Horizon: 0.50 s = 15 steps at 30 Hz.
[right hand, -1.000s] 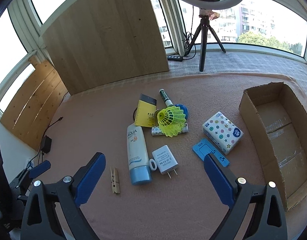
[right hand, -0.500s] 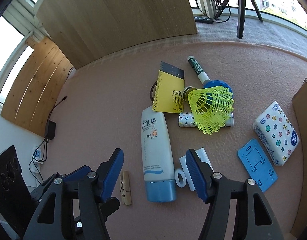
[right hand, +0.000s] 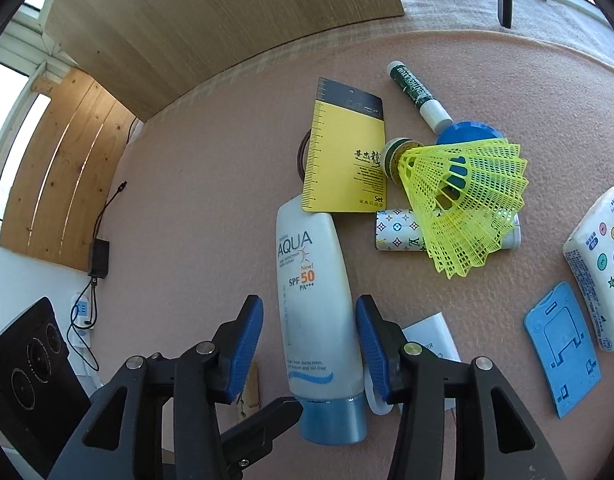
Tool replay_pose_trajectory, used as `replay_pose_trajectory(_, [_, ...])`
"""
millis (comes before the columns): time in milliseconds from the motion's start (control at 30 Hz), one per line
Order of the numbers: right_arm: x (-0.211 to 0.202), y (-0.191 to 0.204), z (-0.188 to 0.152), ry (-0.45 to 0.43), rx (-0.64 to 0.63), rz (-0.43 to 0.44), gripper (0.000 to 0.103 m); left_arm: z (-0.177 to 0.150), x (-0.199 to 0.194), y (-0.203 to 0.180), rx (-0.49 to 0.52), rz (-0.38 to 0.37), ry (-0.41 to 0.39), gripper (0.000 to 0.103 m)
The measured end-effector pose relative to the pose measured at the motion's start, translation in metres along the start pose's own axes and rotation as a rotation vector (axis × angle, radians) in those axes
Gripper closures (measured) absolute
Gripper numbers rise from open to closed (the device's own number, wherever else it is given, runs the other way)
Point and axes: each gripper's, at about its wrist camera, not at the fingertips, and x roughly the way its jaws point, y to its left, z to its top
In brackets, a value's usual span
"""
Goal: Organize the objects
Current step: 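Lower the right gripper onto the white AQUA sunscreen tube and close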
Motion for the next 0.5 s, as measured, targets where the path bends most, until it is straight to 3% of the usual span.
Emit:
replay_pose_trajectory(133, [0.006, -0.001, -0.001, 0.028, 0.02, 0.053, 0.069, -0.003, -0.003, 0.001, 0.013, 0.004, -0.001, 0.048])
replay_pose_trajectory(233, [0.015, -0.001, -0.003, 0.052, 0.053, 0.107, 0.069, -0.005, -0.006, 0.003, 0.017, 0.007, 0.001, 0.048])
replay_pose_trajectory(367, [0.017, 0.008, -0.003, 0.046, 0.021, 0.09, 0.069, -0.007, -0.006, 0.008, 0.012, 0.004, 0.019, 0.044])
replay_pose_trajectory(500, [0.014, 0.013, -0.002, 0.04, -0.016, 0.057, 0.056, -0.009, -0.005, 0.013, -0.007, -0.012, 0.027, 0.038])
